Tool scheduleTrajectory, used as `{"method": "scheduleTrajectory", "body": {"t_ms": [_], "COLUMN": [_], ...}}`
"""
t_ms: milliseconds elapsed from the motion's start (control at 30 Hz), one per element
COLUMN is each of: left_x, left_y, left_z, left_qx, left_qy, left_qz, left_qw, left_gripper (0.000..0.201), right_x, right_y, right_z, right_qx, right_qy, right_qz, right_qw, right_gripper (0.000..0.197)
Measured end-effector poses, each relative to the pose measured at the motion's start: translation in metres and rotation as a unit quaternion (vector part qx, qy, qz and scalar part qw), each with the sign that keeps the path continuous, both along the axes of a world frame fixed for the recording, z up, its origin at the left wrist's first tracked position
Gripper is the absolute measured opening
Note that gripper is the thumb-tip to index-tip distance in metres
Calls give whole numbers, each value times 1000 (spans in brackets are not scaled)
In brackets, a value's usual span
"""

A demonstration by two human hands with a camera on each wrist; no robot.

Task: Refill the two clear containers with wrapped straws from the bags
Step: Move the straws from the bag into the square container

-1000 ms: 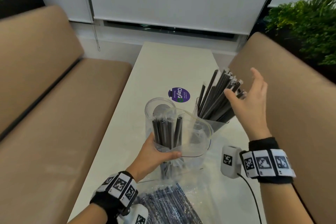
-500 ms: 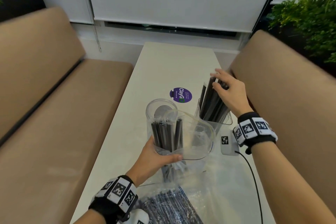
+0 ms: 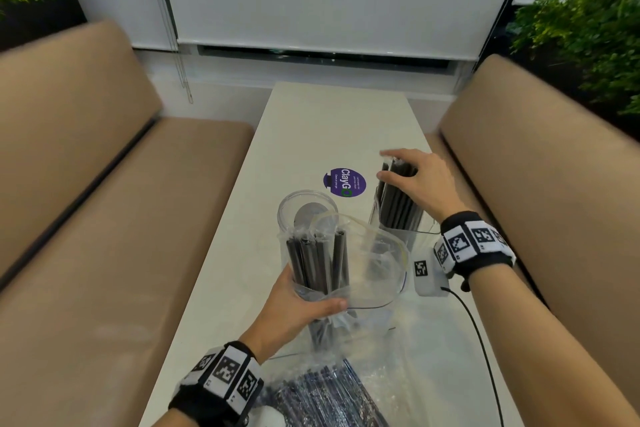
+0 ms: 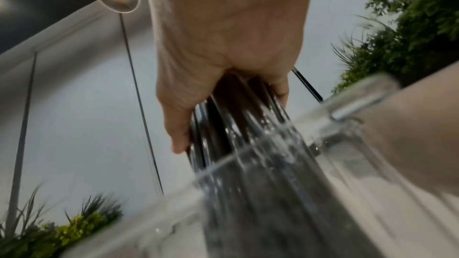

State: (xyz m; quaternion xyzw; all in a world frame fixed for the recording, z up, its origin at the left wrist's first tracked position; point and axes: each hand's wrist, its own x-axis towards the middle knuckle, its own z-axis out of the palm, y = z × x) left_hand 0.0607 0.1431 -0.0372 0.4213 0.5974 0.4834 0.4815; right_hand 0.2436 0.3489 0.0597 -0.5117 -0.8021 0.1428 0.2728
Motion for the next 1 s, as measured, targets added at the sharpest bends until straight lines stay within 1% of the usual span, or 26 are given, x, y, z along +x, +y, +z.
{"method": "scheduleTrajectory", "body": {"t_ms": [67,100,167,200,233,267,300,333,367,400,433,467,500,533,567,600,633,667,700,733,800,867,900,967,1000], "left_x": [0,0,0,0,-1,-1,-1,-2,-3,-4,-5,-6,-6,-6,-4,-2,1,5,10,14,20,22,21,18,15], "left_y": [0,0,1,1,2,2,2,3,3,4,5,5,6,6,7,7,7,8,7,6,5,5,5,4,4], "left_z": [0,0,-1,-1,-1,-2,-2,-2,-2,-3,-5,-6,-7,-7,-6,-4,-1,3,6,7,8,12,12,12,10], "left_qx": [1,0,1,3,6,8,9,9,10,12,12,10,7,10,19,30,42,52,61,68,82,90,89,87,84], "left_qy": [2,2,4,6,7,8,7,5,3,0,1,0,-1,-1,1,6,11,16,20,18,18,35,45,44,36], "left_qz": [-2,-3,-3,-2,-4,-7,-11,-13,-14,-15,-14,-12,-11,-13,-16,-22,-32,-46,-67,-83,-105,-118,-122,-108,-94], "left_qw": [1000,1000,1000,1000,1000,1000,1000,1000,1000,1000,1000,1000,1000,1000,1000,999,999,997,996,994,991,988,988,989,991], "left_gripper": [79,79,73,68,63,61,61,64,65,66,66,66,67,68,68,67,66,66,68,70,65,58,58,63,70], "right_x": [-5,-6,-5,-4,-2,-1,0,1,3,4,5,5,4,1,-2,-8,-13,-20,-28,-36,-48,-56,-58,-59,-58], "right_y": [1,0,0,0,0,-1,-5,-9,-16,-26,-41,-56,-75,-94,-112,-127,-140,-148,-156,-160,-163,-163,-163,-161,-159], "right_z": [6,10,17,19,21,22,23,23,26,29,32,34,32,28,19,9,-5,-18,-29,-39,-50,-53,-53,-50,-47], "right_qx": [-5,1,21,18,0,-25,-40,-28,8,62,111,131,110,49,-30,-105,-164,-206,-234,-242,-222,-212,-210,-203,-203], "right_qy": [65,95,135,142,132,94,22,-56,-96,-89,-39,42,137,217,265,281,267,242,230,229,248,260,262,297,327], "right_qz": [-10,-21,-46,-45,-34,-24,-23,-33,-46,-53,-47,-25,8,46,85,119,143,154,157,151,133,113,102,84,73], "right_qw": [998,995,990,989,991,995,999,997,994,993,992,990,984,974,960,947,939,936,932,931,933,935,937,929,920], "right_gripper": [20,16,18,20,22,26,35,45,51,50,44,36,30,28,34,47,63,74,79,77,65,46,34,17,12]}}
